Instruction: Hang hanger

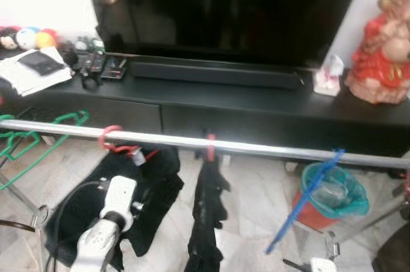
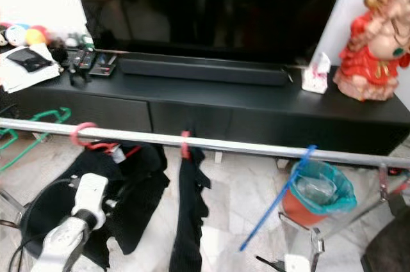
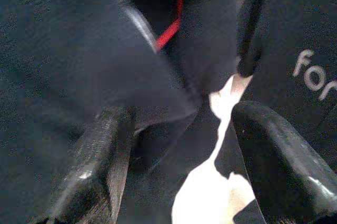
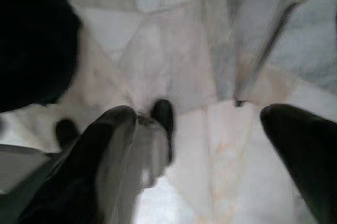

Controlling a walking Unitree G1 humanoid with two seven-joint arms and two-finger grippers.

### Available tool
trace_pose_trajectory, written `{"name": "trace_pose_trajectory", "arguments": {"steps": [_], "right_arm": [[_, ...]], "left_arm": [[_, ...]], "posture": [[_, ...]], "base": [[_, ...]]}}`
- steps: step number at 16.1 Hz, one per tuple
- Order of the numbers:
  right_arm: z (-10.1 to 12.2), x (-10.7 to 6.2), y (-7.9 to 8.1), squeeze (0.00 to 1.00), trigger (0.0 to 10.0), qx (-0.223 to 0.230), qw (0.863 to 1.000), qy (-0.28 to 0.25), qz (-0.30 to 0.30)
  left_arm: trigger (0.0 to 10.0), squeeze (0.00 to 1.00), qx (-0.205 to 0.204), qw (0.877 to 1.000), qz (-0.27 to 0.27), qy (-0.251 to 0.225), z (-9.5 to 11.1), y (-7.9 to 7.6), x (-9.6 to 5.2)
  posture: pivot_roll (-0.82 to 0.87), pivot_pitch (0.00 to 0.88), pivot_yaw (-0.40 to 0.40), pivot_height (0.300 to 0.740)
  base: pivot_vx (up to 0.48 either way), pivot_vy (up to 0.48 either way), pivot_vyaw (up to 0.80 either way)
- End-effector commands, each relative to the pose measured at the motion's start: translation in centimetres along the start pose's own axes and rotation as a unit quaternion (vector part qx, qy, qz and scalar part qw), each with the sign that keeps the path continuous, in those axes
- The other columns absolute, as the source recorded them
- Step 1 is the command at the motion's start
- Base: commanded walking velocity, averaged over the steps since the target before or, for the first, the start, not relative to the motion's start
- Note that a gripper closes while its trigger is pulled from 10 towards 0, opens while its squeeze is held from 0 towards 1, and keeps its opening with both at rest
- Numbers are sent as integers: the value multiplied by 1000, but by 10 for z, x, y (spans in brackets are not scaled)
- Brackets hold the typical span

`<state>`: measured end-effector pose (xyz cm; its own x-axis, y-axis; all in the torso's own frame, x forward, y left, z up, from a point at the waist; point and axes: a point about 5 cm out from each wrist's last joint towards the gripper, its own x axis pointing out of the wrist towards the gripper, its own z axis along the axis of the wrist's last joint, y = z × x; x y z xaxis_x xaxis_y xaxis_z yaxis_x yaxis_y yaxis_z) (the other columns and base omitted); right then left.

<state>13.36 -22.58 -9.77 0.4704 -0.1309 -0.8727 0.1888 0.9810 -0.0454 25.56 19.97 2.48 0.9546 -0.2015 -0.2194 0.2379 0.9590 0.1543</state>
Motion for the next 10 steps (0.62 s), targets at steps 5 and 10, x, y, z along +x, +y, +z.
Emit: {"name": "trace_pose_trajectory", "arguments": {"steps": [5, 10], "right_arm": [[0, -1, -5, 0, 10000, -3, 1000, 1, -4], [2, 0, -5, 0, 10000, -5, 1000, -1, -4]], "left_arm": [[10000, 0, -5, 998, -42, -48, 31, -15, 7], [10000, 0, 4, 987, -134, -86, 73, -33, 4]], "posture": [[-27, 0, -12, 732], [-12, 0, -24, 732]], "base": [[0, 199, 0], [0, 0, 0]]}}
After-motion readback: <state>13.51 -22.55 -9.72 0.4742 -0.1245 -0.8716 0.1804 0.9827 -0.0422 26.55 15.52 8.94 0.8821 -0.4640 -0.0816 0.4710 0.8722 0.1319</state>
